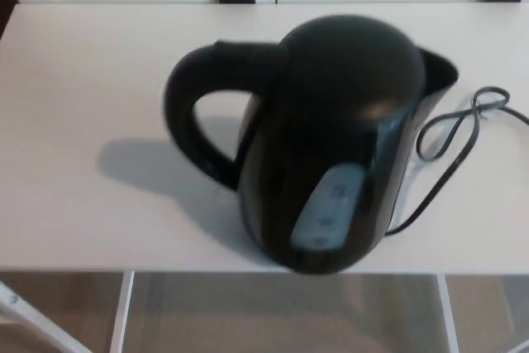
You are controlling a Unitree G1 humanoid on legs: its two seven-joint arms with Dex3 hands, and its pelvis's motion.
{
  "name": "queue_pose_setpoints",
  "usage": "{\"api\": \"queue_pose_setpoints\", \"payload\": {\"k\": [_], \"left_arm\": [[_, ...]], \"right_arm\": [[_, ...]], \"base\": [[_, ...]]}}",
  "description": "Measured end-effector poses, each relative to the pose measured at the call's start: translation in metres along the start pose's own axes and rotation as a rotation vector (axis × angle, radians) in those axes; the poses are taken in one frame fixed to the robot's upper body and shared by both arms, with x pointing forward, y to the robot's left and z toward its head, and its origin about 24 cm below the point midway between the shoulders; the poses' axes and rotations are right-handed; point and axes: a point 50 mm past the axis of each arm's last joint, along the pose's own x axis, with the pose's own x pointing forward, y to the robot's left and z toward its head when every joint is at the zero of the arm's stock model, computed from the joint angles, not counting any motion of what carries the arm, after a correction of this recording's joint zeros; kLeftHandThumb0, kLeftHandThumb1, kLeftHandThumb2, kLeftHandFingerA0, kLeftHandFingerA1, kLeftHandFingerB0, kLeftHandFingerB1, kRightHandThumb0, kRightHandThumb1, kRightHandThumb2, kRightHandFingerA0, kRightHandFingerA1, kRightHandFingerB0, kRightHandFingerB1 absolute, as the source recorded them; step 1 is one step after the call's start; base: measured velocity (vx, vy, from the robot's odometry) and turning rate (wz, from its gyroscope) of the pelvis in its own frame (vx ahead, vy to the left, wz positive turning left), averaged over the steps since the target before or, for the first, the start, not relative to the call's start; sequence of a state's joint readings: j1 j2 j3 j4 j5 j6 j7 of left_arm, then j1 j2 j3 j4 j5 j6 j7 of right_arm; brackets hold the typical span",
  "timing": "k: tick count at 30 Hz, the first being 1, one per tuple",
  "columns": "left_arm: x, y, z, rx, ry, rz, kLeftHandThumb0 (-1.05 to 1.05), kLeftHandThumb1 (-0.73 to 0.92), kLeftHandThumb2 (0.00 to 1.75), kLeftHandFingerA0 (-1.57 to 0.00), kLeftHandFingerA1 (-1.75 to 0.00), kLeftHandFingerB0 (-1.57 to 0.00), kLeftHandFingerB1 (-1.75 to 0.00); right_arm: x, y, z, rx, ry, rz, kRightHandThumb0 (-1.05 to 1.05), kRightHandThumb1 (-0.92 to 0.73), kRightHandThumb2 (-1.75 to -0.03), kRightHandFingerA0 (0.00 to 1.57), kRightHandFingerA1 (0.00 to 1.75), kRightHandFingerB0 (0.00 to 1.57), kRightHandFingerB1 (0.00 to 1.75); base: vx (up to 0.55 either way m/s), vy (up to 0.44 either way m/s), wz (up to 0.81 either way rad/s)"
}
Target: The robot walk towards a table in front and uses its left hand to pick up the pot from the base and places it on the table
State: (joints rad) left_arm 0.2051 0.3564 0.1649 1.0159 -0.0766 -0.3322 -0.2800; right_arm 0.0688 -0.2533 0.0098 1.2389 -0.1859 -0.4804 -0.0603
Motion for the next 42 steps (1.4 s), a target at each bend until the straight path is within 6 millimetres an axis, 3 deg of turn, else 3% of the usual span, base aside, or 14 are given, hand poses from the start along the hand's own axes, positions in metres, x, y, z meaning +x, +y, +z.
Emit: {"api": "queue_pose_setpoints", "payload": {"k": [5, 6, 7, 8, 13, 25, 32, 42], "left_arm": [[-0.003, 0.004, -0.006, -0.013, 0.018, 0.014, -0.28, 0.61, 0.59, -0.35, -0.36, -0.29, -0.34], [-0.003, 0.004, -0.006, -0.016, 0.018, 0.016, -0.24, 0.42, 0.86, -0.24, -0.52, -0.17, -0.48], [-0.003, 0.005, -0.005, -0.018, 0.016, 0.017, -0.24, 0.42, 0.86, -0.24, -0.52, -0.17, -0.48], [-0.003, 0.005, -0.005, -0.02, 0.016, 0.017, -0.28, 0.62, 0.58, -0.35, -0.37, -0.28, -0.34], [-0.003, 0.015, 0.0, -0.017, 0.01, 0.04, -0.29, 0.62, 0.59, -0.4, -0.38, -0.31, -0.34], [-0.011, 0.014, -0.016, -0.023, 0.064, 0.041, -0.29, 0.63, 0.6, -0.35, -0.37, -0.28, -0.34], [-0.012, 0.01, -0.02, -0.029, 0.077, 0.023, -0.3, 0.63, 0.58, -0.37, -0.36, -0.31, -0.33], [-0.012, 0.011, -0.017, -0.038, 0.064, 0.018, -0.3, 0.62, 0.58, -0.36, -0.36, -0.3, -0.34]], "right_arm": [[-0.007, -0.001, -0.01, 0.026, 0.017, -0.02, -0.07, -0.91, -0.66, 0.38, 0.43, 0.29, 0.4], [-0.008, 0.0, -0.012, 0.026, 0.02, -0.02, -0.08, -0.9, -0.65, 0.4, 0.43, 0.31, 0.4], [-0.009, 0.0, -0.013, 0.027, 0.023, -0.021, -0.08, -0.9, -0.65, 0.4, 0.43, 0.31, 0.4], [-0.009, 0.0, -0.014, 0.027, 0.024, -0.022, -0.09, -0.91, -0.65, 0.39, 0.42, 0.31, 0.39], [-0.012, 0.005, -0.017, 0.036, 0.027, -0.019, -0.04, -0.9, -0.65, 0.39, 0.44, 0.29, 0.4], [-0.018, 0.009, -0.023, 0.026, 0.029, -0.008, -0.08, -0.88, -0.65, 0.43, 0.44, 0.31, 0.39], [-0.021, -0.001, -0.028, -0.001, 0.042, -0.038, -0.12, -0.89, -0.64, 0.41, 0.43, 0.33, 0.4], [-0.021, 0.0, -0.026, 0.005, 0.018, -0.041, -0.09, -0.89, -0.66, 0.43, 0.43, 0.34, 0.4]], "base": [[0.03, 0.066, -0.15], [0.0, 0.187, -0.21], [0.03, 0.188, -0.24], [0.05, 0.194, -0.16], [0.01, 0.213, -0.09], [-0.14, -0.064, 0.01], [-0.05, -0.091, -0.03], [-0.01, 0.244, 0.02]]}}
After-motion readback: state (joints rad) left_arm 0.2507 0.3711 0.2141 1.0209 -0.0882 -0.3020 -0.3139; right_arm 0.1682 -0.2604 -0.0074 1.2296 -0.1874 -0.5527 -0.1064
